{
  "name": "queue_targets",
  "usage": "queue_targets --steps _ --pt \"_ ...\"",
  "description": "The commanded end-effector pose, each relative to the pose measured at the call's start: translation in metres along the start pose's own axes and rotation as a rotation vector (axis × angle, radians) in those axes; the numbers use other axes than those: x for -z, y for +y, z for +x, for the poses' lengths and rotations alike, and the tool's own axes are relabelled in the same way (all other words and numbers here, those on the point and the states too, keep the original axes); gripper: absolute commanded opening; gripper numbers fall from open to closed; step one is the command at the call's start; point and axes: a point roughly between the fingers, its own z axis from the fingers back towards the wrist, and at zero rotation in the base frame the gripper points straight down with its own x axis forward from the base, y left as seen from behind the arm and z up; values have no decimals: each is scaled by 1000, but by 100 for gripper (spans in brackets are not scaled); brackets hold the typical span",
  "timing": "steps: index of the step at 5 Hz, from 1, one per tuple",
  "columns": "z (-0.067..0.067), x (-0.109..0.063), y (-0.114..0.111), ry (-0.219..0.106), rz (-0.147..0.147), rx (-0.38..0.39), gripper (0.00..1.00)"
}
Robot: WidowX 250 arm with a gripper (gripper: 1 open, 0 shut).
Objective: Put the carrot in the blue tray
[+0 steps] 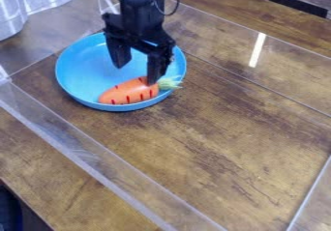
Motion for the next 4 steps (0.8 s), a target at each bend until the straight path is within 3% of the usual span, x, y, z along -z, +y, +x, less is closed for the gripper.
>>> queue_targets --steps 1,4 --pt "16 -5 12 -68 3 -6 100" --pt "30 19 28 -71 10 0 100"
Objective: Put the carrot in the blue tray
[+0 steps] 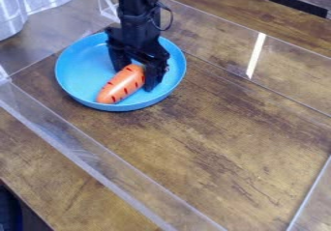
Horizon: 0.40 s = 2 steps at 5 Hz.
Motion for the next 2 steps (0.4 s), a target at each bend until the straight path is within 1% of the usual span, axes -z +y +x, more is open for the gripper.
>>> queue_targets --steps 1,2 --pt "12 -11 13 -56 11 -29 100" --pt "12 -6 15 -53 8 -36 100"
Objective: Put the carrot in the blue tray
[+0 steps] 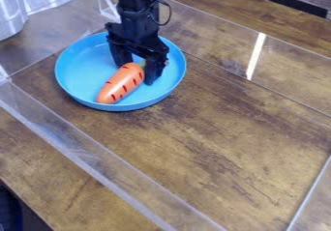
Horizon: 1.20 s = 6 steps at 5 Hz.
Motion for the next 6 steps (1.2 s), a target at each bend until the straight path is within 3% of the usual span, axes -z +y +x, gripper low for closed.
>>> queue_targets --steps 1,6 --pt "7 -18 10 -36 -4 -33 100" --pt "13 -35 15 -46 -28 -71 100"
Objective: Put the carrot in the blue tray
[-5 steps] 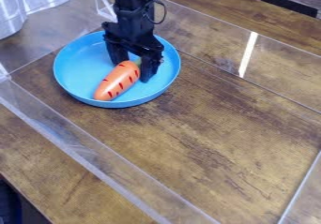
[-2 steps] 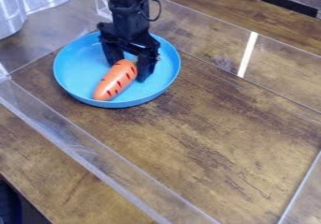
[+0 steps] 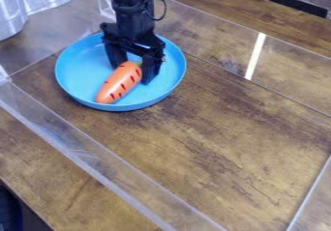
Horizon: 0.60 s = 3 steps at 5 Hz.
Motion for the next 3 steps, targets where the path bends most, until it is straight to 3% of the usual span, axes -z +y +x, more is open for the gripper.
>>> queue_targets --steps 1,2,3 --pt "16 -29 11 -94 15 -23 0" --pt "18 -35 12 -93 5 -27 100" --pt "19 -36 13 -88 -15 -26 100"
